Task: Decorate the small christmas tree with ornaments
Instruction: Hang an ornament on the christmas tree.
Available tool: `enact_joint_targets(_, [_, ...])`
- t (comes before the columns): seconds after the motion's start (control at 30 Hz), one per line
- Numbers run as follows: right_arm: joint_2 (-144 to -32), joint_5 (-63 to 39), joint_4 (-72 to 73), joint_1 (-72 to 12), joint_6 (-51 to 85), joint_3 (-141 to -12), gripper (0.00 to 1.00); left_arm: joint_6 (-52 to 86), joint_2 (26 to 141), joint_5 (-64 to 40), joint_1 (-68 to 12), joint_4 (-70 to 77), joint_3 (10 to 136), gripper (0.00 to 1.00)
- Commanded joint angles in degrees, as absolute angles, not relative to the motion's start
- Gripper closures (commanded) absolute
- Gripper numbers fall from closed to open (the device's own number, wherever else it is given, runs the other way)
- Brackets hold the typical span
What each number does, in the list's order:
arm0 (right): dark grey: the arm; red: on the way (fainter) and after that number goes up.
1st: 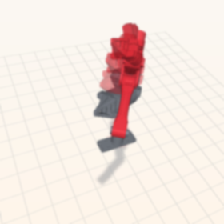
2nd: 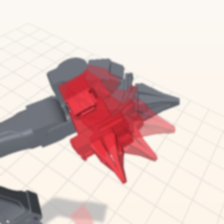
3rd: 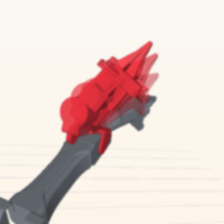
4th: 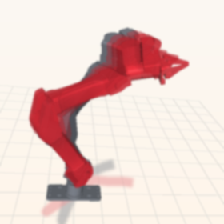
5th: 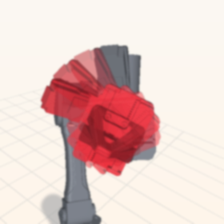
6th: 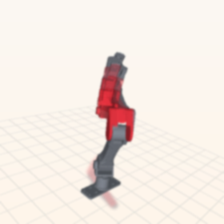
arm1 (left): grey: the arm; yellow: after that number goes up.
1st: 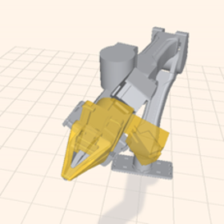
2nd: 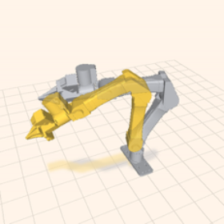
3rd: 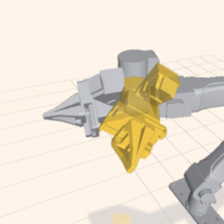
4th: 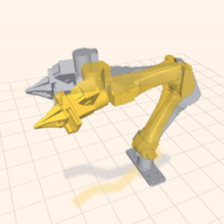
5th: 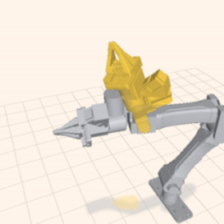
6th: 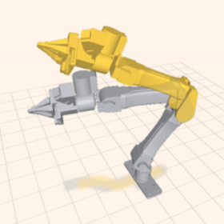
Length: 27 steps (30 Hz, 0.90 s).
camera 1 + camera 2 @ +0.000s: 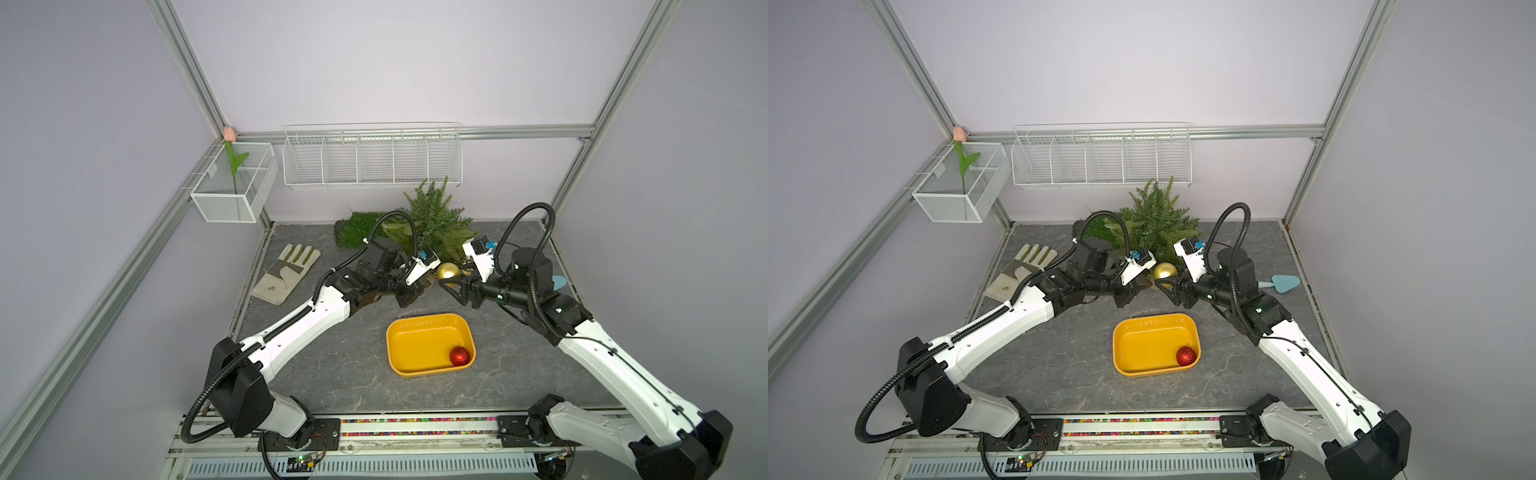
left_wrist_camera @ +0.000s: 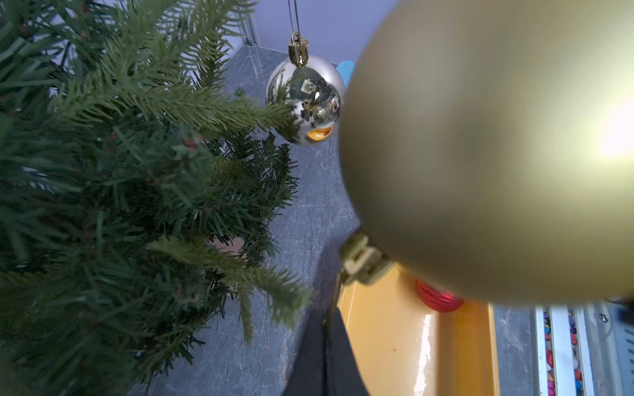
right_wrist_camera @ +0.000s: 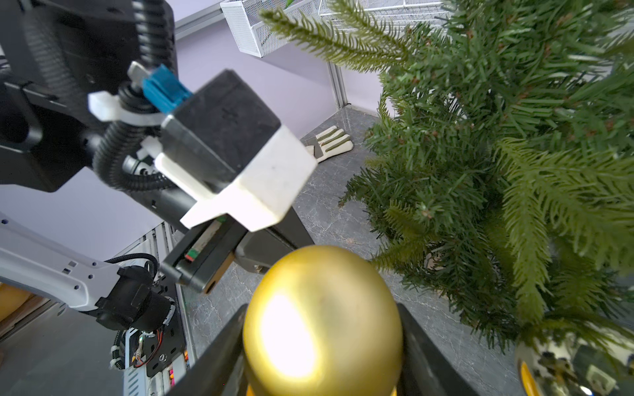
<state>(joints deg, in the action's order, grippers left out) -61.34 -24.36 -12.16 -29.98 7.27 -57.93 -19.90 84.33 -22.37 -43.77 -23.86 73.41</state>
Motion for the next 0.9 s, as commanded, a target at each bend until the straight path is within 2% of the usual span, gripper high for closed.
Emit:
enact_joint_targets(0.0, [-61.9,-23.4,-12.2,-29.7,6.3,-58.5,0.74,-19.1,84.9,-22.6,-43.4,-23.6,75.7,1.0])
enact_joint_targets(0.33, [-65.2,-25.5,-10.1,-29.7,6.8,-59.5,0.74,-18.8,85.3,-21.5,-43.4,-23.9,76.0,1.0])
enact_joint_targets(0.87, [-64.2,-25.3,-9.4,-29.7,6.5,-59.9,0.74,-18.8,83.9,-21.2,-43.2,-23.8,75.7,1.0])
